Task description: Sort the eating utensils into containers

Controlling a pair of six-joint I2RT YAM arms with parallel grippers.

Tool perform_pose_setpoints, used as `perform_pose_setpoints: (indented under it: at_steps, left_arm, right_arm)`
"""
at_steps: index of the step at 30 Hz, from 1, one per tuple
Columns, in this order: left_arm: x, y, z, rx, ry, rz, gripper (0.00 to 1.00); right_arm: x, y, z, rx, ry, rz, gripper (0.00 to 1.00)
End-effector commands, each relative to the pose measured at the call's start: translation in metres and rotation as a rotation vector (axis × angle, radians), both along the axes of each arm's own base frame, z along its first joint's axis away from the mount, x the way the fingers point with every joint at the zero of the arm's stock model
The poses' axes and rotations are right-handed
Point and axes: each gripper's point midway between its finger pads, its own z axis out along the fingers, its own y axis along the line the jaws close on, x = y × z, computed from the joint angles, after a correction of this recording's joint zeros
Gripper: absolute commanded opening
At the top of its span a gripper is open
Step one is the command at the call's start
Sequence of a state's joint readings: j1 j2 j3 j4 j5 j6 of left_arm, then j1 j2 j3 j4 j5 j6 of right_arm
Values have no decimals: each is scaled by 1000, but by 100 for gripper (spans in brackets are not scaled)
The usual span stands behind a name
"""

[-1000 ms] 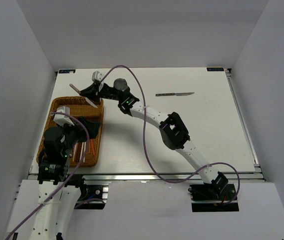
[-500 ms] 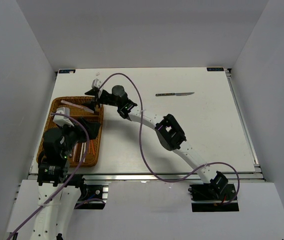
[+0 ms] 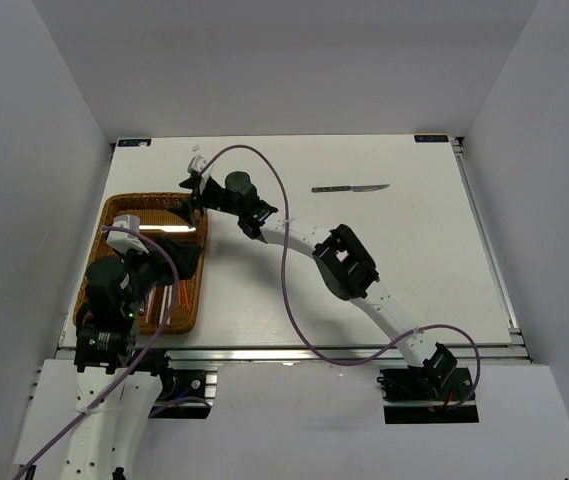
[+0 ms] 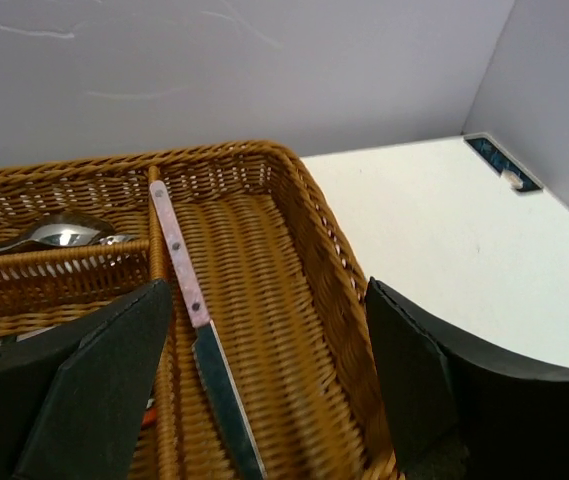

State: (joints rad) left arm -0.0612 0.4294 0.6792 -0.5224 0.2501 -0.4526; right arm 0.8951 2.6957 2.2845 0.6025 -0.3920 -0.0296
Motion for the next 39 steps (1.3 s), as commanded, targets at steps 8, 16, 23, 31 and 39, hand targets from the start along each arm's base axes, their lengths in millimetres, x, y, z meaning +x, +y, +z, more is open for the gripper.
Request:
perform_pose_setpoints:
  at_steps: [8,16,23,31,39]
  left_arm:
    - [6,8,-7,11,31,51,98]
    - [15,36,-13,10,70,234,98]
    - [32,86,-61,75,342,567,98]
    - [65,123,-26,78,361,847,97]
    - [139,62,-49,118,486,466,98]
  right_arm:
    - [7,-77,138,112,51,-187,89]
    - [23,-105,93,8,235,-251,62]
    - [104,-265,23,-49,649,-974,89]
    - [28,-405,-3,-57,695,-1230,89]
    - [-26,-484,-59,-53,974,-1209,89]
